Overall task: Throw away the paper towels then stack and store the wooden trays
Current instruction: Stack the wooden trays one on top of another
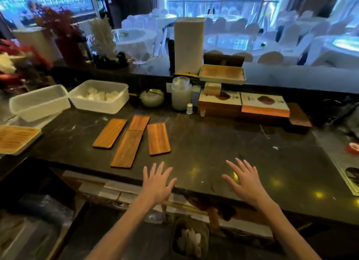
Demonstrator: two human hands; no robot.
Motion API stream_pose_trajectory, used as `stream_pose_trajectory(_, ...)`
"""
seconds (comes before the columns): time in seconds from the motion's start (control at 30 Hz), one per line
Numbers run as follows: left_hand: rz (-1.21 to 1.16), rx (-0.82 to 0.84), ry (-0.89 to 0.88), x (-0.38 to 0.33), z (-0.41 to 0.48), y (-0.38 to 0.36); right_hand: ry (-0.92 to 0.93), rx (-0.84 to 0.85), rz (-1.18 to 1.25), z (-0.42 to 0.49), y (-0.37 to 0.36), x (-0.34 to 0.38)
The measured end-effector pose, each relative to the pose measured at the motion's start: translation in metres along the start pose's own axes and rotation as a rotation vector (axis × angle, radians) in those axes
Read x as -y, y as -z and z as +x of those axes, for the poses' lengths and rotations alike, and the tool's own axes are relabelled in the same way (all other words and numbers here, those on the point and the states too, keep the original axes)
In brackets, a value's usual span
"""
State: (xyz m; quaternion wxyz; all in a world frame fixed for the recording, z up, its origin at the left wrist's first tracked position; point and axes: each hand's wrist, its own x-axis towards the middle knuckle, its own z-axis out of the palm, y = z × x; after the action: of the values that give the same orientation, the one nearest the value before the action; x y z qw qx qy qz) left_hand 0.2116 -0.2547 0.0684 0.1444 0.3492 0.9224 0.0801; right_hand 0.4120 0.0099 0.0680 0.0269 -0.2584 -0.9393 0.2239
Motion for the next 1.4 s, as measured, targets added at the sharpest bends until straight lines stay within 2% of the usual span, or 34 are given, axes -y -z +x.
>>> stream_pose_trajectory(0.37, 0.039, -0.032, -0.007, -0.031, 0.080, 0.028, -0.018, 0.008, 0.185, 0.077, 0.020, -0.032)
stream_pose_trajectory(0.63, -0.004, -0.044, 0.089, 0.013, 0.112, 0.030, 0.064, 0.121, 0.254, 0.136, -0.002, 0.011)
stream_pose_trajectory(0.77, -0.014, -0.039, 0.125, 0.056, 0.150, 0.038, 0.019, 0.188, 0.275, 0.174, -0.030, 0.046)
stream_pose_trajectory(0.93, -0.026, -0.004, 0.097, 0.109, 0.221, 0.049, -0.106, 0.228, 0.363, 0.222, -0.069, 0.092)
stream_pose_trajectory(1.23, 0.030, 0.046, -0.068, 0.170, 0.351, 0.086, -0.474, 0.364, 0.532, 0.282, -0.144, 0.158)
stream_pose_trajectory(1.4, 0.084, 0.170, -0.145, 0.184, 0.413, 0.090, -0.690, 0.368, 0.660, 0.296, -0.174, 0.168)
